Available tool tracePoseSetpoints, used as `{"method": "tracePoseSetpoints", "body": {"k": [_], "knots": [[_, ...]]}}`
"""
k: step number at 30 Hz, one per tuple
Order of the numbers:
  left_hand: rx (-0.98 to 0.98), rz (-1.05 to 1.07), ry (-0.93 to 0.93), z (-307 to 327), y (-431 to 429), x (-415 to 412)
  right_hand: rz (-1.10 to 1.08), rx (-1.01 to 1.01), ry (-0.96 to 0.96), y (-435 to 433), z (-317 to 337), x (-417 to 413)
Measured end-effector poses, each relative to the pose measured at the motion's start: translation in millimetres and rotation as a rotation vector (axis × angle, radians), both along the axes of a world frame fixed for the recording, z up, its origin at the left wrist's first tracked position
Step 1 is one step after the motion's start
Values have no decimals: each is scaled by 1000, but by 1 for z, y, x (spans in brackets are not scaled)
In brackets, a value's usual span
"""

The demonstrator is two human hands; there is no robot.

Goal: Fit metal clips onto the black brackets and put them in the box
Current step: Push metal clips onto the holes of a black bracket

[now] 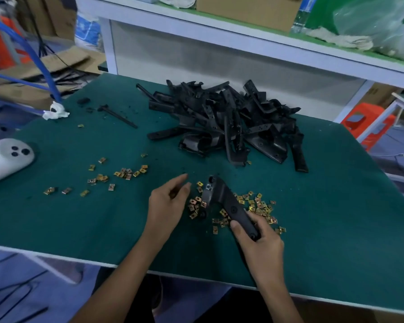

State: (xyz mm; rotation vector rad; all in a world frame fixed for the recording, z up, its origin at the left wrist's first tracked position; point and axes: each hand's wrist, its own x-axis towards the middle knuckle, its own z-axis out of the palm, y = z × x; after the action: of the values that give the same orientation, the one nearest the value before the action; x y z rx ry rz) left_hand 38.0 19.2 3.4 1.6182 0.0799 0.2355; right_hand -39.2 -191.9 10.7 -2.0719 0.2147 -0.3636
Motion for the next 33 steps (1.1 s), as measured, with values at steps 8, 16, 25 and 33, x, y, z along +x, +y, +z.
{"method": "tracePoseSetpoints", "body": {"k": [8,16,25,33], "knots": [[-171,-80,15,0,0,-1,37,-11,-12,1,-4,-1],[-327,-248,15,4,15,0,63,-66,-39,1,-8,0],[-303,-229,62,10,13,-3,72,-61,-24,4,-4,-2],[-270,-284,56,10,12,-3,68,-42,-18,5,-1,-3]]}}
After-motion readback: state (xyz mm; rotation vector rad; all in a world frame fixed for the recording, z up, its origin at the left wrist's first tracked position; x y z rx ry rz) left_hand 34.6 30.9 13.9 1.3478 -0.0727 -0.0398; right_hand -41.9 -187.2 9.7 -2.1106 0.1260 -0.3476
